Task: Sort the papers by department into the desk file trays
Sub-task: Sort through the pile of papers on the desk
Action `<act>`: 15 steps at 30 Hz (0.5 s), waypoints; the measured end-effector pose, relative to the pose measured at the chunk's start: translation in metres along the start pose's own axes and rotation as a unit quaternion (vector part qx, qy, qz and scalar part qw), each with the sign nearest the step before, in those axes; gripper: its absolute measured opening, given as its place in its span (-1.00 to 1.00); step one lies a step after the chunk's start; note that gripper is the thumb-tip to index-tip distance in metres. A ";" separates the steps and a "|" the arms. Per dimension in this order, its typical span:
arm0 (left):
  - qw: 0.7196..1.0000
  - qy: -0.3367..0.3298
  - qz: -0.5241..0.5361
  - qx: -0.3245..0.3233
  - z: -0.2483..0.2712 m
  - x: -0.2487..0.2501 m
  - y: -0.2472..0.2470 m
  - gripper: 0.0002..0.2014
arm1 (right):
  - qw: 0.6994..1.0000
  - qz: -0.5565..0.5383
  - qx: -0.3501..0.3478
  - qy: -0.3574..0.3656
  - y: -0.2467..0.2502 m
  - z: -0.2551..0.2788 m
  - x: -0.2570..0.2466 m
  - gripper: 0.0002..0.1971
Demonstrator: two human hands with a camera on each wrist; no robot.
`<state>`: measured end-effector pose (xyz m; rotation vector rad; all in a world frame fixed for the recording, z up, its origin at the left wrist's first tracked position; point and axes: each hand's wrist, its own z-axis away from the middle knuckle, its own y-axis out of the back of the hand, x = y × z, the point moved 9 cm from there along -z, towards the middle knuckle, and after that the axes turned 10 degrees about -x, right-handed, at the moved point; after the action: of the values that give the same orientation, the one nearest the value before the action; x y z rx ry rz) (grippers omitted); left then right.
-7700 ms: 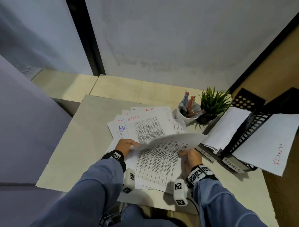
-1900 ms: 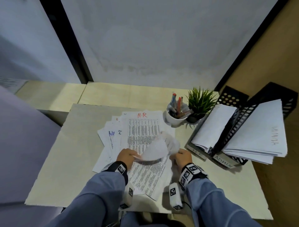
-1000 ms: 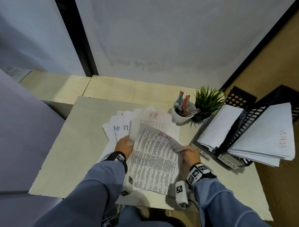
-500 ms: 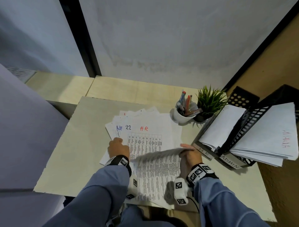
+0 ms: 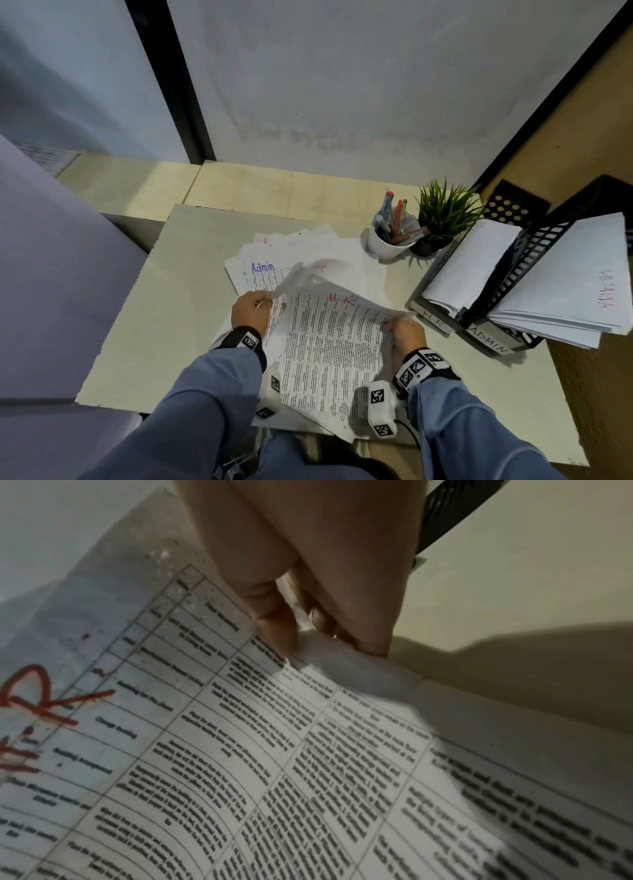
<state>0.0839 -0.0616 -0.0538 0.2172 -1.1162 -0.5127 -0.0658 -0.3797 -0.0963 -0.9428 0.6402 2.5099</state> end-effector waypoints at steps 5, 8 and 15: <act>0.986 0.043 0.129 -0.096 -0.009 -0.024 -0.023 -0.56 | 0.999 -0.042 -0.018 -0.009 0.000 0.003 -0.004 -0.74; 0.977 0.068 0.161 -0.122 -0.003 -0.018 -0.032 -0.57 | 0.998 -0.044 -0.042 0.024 -0.008 0.009 -0.016 -0.77; 0.970 0.047 0.166 -0.170 0.016 0.027 -0.037 -0.32 | 0.972 -0.217 -0.083 0.034 -0.019 0.027 -0.045 -0.86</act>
<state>0.0682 -0.1056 -0.0410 -0.2396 -0.9299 -0.3819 -0.0387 -0.3586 -0.0527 -1.0961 0.2098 2.1685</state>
